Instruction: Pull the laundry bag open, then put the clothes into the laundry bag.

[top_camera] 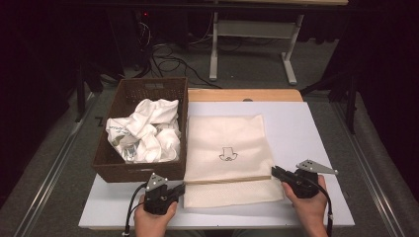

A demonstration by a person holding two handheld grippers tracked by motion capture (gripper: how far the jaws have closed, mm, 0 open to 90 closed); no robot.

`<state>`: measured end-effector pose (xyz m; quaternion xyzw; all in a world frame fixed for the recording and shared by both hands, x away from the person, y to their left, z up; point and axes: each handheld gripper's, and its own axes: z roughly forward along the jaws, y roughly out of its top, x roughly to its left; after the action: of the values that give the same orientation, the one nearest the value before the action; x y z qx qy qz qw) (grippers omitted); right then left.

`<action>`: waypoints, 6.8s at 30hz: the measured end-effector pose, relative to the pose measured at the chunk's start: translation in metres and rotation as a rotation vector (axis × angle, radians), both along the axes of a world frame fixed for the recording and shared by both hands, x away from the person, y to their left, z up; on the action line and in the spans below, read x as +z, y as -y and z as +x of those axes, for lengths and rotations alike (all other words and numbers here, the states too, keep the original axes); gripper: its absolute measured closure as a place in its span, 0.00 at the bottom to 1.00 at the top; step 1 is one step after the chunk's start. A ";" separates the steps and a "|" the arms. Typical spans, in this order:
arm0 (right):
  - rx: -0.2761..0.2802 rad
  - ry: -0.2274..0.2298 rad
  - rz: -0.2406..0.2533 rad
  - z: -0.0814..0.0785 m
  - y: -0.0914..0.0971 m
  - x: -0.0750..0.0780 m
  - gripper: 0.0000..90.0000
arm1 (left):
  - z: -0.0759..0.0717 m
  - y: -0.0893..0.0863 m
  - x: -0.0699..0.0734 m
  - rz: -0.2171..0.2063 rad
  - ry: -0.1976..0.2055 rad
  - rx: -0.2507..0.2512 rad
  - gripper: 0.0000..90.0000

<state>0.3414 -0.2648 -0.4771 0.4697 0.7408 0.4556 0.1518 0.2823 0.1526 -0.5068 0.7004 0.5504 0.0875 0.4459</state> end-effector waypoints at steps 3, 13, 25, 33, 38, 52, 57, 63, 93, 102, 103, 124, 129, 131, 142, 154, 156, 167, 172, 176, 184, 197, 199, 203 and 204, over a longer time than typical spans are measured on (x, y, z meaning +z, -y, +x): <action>-0.003 -0.001 -0.004 0.000 0.000 0.000 0.94 | 0.000 -0.003 0.000 -0.005 0.000 0.004 0.96; -0.015 -0.007 -0.020 0.001 -0.001 -0.002 0.94 | 0.000 -0.004 0.000 -0.008 0.000 -0.002 0.96; -0.033 -0.034 -0.039 0.004 -0.001 -0.006 0.94 | 0.000 -0.008 0.000 0.002 -0.008 -0.007 0.96; -0.031 -0.061 -0.072 0.005 -0.002 -0.012 0.94 | 0.000 -0.008 0.000 0.011 -0.010 -0.019 0.96; -0.030 -0.082 -0.087 0.007 -0.003 -0.017 0.95 | -0.001 -0.007 -0.001 0.022 -0.007 -0.020 0.96; -0.023 -0.111 -0.120 0.009 -0.004 -0.026 0.95 | 0.000 -0.007 -0.003 0.041 -0.009 -0.026 0.96; -0.022 -0.117 -0.123 0.009 -0.004 -0.026 0.94 | 0.000 -0.007 -0.004 0.042 -0.014 -0.026 0.96; -0.031 -0.124 -0.138 0.009 -0.006 -0.027 0.95 | 0.001 -0.008 -0.005 0.040 -0.015 -0.028 0.96; 0.146 0.000 -0.088 0.004 -0.018 -0.003 0.00 | -0.014 0.006 0.012 0.087 0.120 -0.130 0.00; 0.221 0.032 -0.110 -0.004 -0.039 0.001 0.00 | -0.016 0.003 0.015 0.058 0.131 -0.138 0.00; 0.226 0.036 -0.111 -0.004 -0.040 0.001 0.00 | -0.016 0.002 0.014 0.059 0.134 -0.140 0.00; 0.392 0.029 -0.162 0.033 -0.082 0.024 0.00 | -0.018 0.005 0.014 0.068 0.147 -0.146 0.00; 0.399 0.002 -0.201 0.045 -0.091 0.008 0.00 | -0.019 0.007 0.014 0.067 0.149 -0.162 0.00; 0.405 -0.009 -0.256 0.046 -0.095 0.000 0.00 | -0.020 0.009 0.013 0.074 0.151 -0.167 0.00; 0.481 -0.054 -0.354 0.051 -0.107 -0.026 0.00 | -0.021 0.014 0.012 0.079 0.141 -0.178 0.01; 0.459 -0.089 -0.386 0.051 -0.112 -0.036 0.14 | -0.021 0.013 0.010 0.079 0.129 -0.169 0.01; 0.411 -0.077 -0.378 0.052 -0.110 -0.034 0.24 | -0.021 0.013 0.010 0.079 0.128 -0.169 0.01; 0.388 -0.019 -0.369 0.056 -0.110 -0.031 0.50 | -0.021 0.013 0.010 0.079 0.127 -0.174 0.01; 0.471 -0.022 -0.398 0.053 -0.117 -0.035 0.24 | -0.021 0.011 0.011 0.071 0.129 -0.166 0.02; 0.436 -0.046 -0.383 0.057 -0.115 -0.038 0.17 | -0.022 0.011 0.010 0.073 0.126 -0.167 0.02; 0.319 -0.026 -0.367 0.056 -0.111 -0.032 0.81 | -0.022 0.011 0.011 0.070 0.131 -0.164 0.02; 0.293 -0.002 -0.242 0.051 -0.105 -0.009 0.97 | -0.024 0.017 0.027 0.115 0.176 -0.145 0.03; 0.297 0.019 -0.222 0.049 -0.105 -0.004 0.97 | -0.024 0.016 0.032 0.121 0.186 -0.141 0.03; 0.281 0.030 -0.191 0.049 -0.103 0.000 0.97 | -0.024 0.018 0.042 0.174 0.208 -0.105 0.03; 0.276 0.031 -0.185 0.048 -0.102 0.002 0.97 | -0.024 0.018 0.044 0.191 0.215 -0.088 0.03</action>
<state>0.3899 -0.1628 -0.4755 0.3403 0.8347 0.4092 0.1416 0.2584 0.1343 -0.4631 0.7495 0.4575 0.1944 0.4372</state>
